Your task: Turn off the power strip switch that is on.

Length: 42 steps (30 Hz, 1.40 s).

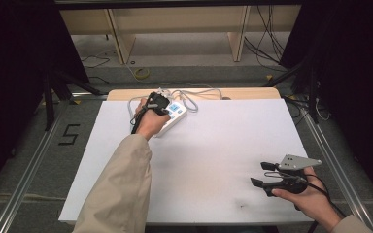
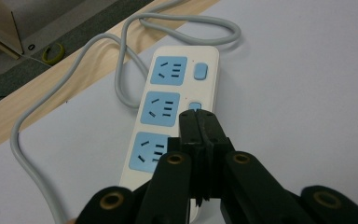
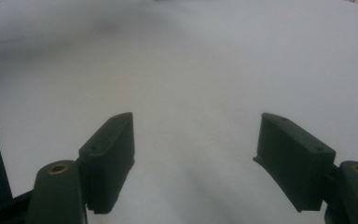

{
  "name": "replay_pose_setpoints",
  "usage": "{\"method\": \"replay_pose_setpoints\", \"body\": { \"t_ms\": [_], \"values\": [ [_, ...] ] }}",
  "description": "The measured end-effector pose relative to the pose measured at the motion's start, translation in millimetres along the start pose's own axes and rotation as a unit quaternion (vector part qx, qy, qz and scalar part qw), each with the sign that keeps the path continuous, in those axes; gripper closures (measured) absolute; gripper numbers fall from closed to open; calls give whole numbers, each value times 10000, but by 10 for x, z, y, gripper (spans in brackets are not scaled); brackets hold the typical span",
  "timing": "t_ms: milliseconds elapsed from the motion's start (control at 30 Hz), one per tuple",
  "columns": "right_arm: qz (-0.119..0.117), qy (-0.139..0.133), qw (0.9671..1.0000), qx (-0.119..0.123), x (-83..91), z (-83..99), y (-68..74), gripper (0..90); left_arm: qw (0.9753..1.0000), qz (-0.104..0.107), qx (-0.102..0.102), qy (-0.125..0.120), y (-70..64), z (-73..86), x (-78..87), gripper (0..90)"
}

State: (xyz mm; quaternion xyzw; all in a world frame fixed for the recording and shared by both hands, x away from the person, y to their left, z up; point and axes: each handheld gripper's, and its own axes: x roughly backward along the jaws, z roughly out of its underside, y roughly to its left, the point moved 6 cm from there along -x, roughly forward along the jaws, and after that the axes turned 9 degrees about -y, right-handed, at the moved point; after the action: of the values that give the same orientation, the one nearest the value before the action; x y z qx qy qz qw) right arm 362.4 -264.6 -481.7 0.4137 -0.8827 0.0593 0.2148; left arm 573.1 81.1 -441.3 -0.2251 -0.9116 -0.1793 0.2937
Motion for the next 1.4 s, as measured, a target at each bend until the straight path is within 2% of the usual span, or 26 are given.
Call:
{"method": "replay_pose_setpoints", "body": {
  "t_ms": [467,867,1100,1400],
  "values": [
    [-5,2,10000,-6,-4,4,0,281,9999,32,-117,40,-4,-106,-68,899],
    [-4,3,10000,-1,-12,6,-8,280,9998,-15,-89,182,77,-65,-174,899],
    [-12,34,10000,-5,-15,11,-13,280,9998,-20,-117,139,101,-159,-199,899],
    [-7,9,10000,-15,-8,10,-22,280,9998,-19,-118,184,101,-207,-262,899]
  ]
}}
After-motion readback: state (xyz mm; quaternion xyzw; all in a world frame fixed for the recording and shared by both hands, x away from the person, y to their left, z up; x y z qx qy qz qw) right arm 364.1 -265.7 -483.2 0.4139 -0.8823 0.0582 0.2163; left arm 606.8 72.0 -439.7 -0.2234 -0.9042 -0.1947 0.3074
